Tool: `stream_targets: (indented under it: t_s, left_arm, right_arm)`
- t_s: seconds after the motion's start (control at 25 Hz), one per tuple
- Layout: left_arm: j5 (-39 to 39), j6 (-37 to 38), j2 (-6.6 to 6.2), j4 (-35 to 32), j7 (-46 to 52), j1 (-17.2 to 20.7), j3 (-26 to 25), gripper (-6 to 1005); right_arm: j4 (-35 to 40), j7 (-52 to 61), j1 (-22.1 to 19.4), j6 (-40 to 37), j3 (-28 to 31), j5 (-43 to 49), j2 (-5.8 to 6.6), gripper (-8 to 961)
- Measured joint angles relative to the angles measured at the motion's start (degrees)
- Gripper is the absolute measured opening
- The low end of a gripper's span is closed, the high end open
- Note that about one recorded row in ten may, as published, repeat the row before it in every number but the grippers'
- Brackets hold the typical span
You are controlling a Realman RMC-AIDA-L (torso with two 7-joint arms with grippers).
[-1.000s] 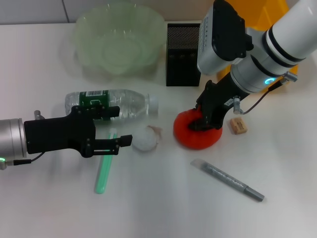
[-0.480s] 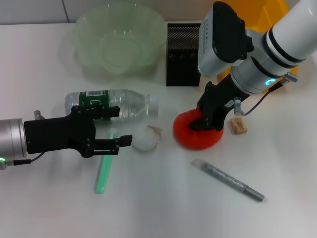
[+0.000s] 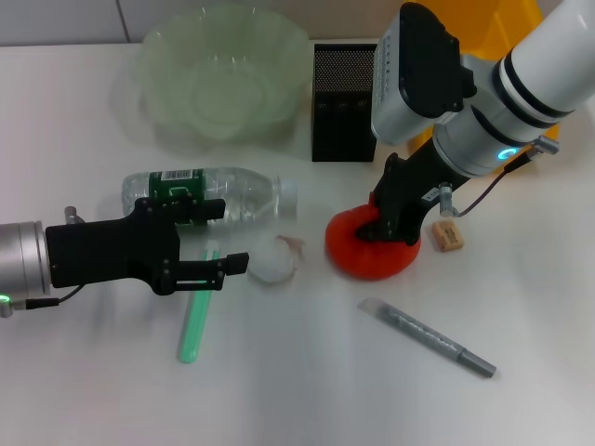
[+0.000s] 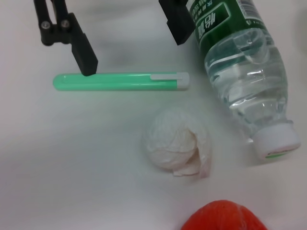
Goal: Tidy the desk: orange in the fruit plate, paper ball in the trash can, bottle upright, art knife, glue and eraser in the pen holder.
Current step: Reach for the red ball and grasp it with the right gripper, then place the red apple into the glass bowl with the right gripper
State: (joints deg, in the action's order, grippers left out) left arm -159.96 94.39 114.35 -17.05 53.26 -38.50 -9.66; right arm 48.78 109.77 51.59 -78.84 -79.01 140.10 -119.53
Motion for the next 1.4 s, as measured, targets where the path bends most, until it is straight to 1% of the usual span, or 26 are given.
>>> stream_targets:
  t_s: [0.12, 0.96, 1.4]
  left_arm:
    - [0.0, 0.0, 0.0, 0.0, 0.0, 0.0, -0.1, 844]
    - [0.0, 0.0, 0.0, 0.0, 0.0, 0.1, -0.3, 844]
    - [0.0, -0.5, 0.24, 0.0, -0.2, 0.2, -0.3, 844]
  right_arm:
    - [0.0, 0.0, 0.0, 0.0, 0.0, 0.0, 0.0, 83]
    - [0.0, 0.0, 0.1, -0.8, 0.0, 0.0, 0.03, 69]
    - [1.2, 0.0, -0.1, -1.4, 0.6, 0.0, 0.09, 65]
